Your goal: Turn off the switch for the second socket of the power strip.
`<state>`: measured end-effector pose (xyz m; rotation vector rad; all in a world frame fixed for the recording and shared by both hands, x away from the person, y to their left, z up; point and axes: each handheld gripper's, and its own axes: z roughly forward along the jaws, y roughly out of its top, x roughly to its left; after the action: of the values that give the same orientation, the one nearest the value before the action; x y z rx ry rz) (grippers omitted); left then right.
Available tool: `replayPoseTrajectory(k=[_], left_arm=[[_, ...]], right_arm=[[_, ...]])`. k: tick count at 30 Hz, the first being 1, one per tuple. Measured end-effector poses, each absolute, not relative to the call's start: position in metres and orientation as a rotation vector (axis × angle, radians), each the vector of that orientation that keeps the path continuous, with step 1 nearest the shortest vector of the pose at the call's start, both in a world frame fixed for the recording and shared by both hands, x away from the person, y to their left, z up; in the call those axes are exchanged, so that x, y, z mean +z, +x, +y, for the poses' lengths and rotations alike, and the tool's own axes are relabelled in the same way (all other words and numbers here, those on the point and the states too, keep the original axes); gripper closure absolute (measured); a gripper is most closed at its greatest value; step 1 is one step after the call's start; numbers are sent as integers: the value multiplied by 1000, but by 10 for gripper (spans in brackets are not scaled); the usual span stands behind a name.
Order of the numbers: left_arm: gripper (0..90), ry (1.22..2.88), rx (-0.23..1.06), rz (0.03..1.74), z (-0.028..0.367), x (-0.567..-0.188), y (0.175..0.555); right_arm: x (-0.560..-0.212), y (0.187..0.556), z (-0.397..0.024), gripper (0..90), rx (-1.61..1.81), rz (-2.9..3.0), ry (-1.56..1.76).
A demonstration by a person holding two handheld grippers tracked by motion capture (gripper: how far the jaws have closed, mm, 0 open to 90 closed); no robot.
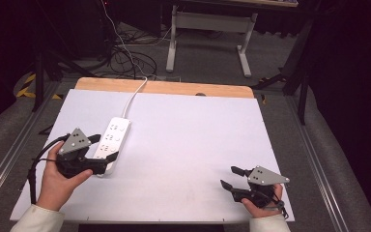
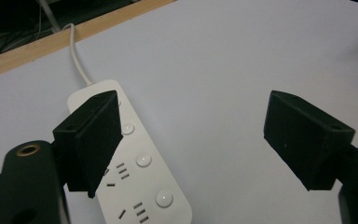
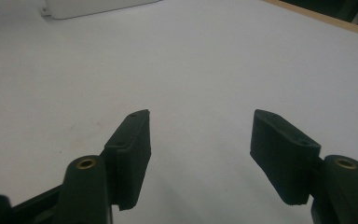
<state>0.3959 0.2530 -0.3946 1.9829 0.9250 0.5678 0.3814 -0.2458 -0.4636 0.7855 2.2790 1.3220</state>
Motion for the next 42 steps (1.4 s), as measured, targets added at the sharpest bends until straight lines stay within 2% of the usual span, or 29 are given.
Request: replayPoseTrajectory(k=[15, 24, 26, 28, 29, 30, 31, 32, 37, 38, 40, 42], left_arm=[[272, 1967, 578, 998, 245, -409, 429], [376, 1924, 577, 1043, 247, -415, 442], [417, 1909, 576, 1058, 247, -417, 445], [501, 1889, 581, 1071, 248, -419, 447], [501, 1883, 576, 1071, 249, -420, 448], [558, 1880, 570, 1079, 249, -421, 449], [558, 1882, 572, 1082, 250, -422, 450], [630, 1878, 570, 1086, 250, -423, 451], [778, 1897, 586, 1095, 251, -427, 454], [778, 1897, 592, 1099, 251, -428, 455], [881, 1889, 578, 1115, 252, -430, 457], [896, 1890, 570, 1123, 251, -431, 458]], right_arm=[[-465, 382, -247, 383, 1321, 2280, 786], [-465, 382, -248, 379, 1324, 2281, 787], [-465, 382, -248, 379, 1324, 2282, 786], [-465, 382, -248, 378, 1321, 2282, 783], [-466, 382, -248, 376, 1324, 2281, 782], [-466, 382, -248, 375, 1323, 2280, 782], [-466, 382, -248, 375, 1323, 2280, 782], [-466, 382, -248, 375, 1324, 2280, 783], [-466, 382, -248, 372, 1328, 2276, 787], [-466, 382, -248, 372, 1328, 2276, 787], [-466, 382, -249, 371, 1332, 2274, 789], [-466, 382, -249, 371, 1335, 2274, 787]])
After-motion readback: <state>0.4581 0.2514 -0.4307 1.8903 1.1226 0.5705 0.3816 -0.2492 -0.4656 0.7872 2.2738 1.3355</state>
